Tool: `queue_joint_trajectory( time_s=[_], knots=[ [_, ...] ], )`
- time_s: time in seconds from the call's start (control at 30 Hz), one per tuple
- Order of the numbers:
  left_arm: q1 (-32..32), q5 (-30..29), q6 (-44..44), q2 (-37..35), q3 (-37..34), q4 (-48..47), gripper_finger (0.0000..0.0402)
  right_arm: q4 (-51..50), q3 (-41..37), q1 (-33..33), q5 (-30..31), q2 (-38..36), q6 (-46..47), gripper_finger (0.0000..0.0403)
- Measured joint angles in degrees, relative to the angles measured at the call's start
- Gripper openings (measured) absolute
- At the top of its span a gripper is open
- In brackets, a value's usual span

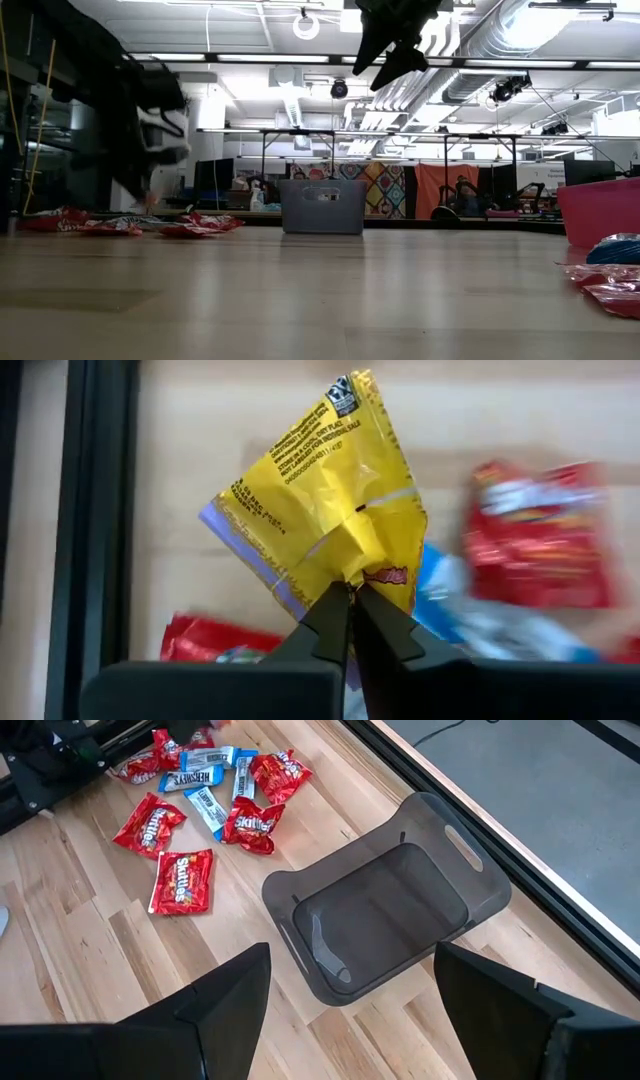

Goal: Sort candy
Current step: Put the yellow candy pack into the gray bin

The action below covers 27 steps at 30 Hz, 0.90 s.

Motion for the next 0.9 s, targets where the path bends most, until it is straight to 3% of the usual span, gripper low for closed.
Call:
queue_joint_trajectory(
  time_s=[0.3, 0.43, 0.7, 0.9],
  knots=[
    [-6.29, 11.53, 1.89, -23.90, 0.02, 4.28, 0.0000, 3.81, -0.02, 0.00, -0.71, 0.00, 2.89, 0.0277],
    [-11.08, 18.66, 3.15, -31.38, 0.07, 9.86, 0.0000, 7.15, -0.02, -0.02, -3.99, 0.00, 5.92, 0.0277],
    [-20.42, 27.21, 1.59, -36.31, 0.09, 18.84, 0.0000, 17.98, -0.02, 1.01, -15.80, 0.00, 13.72, 0.0277],
    [-31.27, 31.51, -1.78, -34.89, 0.20, 24.42, 0.0000, 17.24, -0.02, 4.89, -20.82, -1.42, 13.71, 0.0277]
  ],
)
